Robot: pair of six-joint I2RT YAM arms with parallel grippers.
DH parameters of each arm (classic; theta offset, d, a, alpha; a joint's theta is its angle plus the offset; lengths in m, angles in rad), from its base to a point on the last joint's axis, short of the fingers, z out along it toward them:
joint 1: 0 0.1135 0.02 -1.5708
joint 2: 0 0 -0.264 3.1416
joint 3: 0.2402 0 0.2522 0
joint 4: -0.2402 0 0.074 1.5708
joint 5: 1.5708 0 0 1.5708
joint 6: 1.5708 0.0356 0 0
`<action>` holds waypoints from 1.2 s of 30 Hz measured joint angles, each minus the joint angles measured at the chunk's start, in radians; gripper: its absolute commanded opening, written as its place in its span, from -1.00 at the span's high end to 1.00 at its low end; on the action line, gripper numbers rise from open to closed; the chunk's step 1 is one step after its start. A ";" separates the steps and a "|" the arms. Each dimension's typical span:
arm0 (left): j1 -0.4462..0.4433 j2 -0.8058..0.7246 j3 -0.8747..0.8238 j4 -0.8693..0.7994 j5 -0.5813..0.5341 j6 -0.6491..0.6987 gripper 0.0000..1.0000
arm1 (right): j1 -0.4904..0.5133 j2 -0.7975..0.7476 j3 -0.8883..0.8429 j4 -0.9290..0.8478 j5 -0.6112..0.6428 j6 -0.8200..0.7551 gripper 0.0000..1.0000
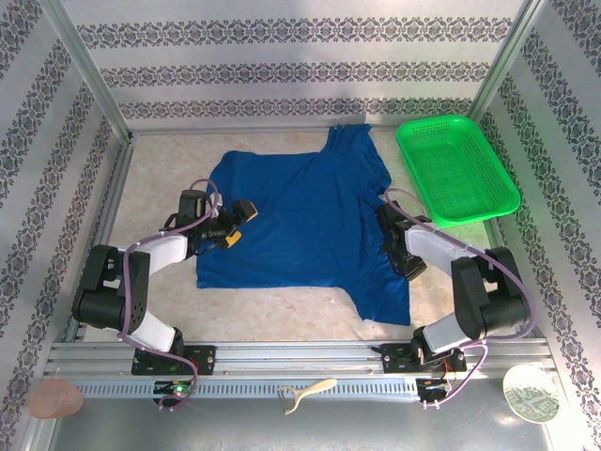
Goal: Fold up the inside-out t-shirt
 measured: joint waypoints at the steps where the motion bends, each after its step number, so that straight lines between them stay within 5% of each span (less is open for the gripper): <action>1: 0.000 0.003 0.002 0.003 0.004 -0.003 -0.99 | 0.005 0.016 0.005 -0.006 -0.003 0.005 -0.40; 5: 0.000 0.014 0.005 0.022 0.009 -0.019 -0.99 | 0.010 0.062 0.063 -0.037 -0.014 0.016 -0.25; 14: 0.000 0.035 0.005 0.063 0.027 -0.041 -0.99 | 0.011 0.131 0.148 -0.060 -0.059 0.021 1.00; 23: 0.000 0.063 0.005 0.064 0.034 -0.041 -0.99 | 0.069 -0.031 0.019 -0.062 -0.040 0.132 1.00; 36: 0.000 0.087 0.005 0.086 0.037 -0.041 -0.99 | 0.224 -0.336 -0.112 -0.267 0.094 0.498 1.00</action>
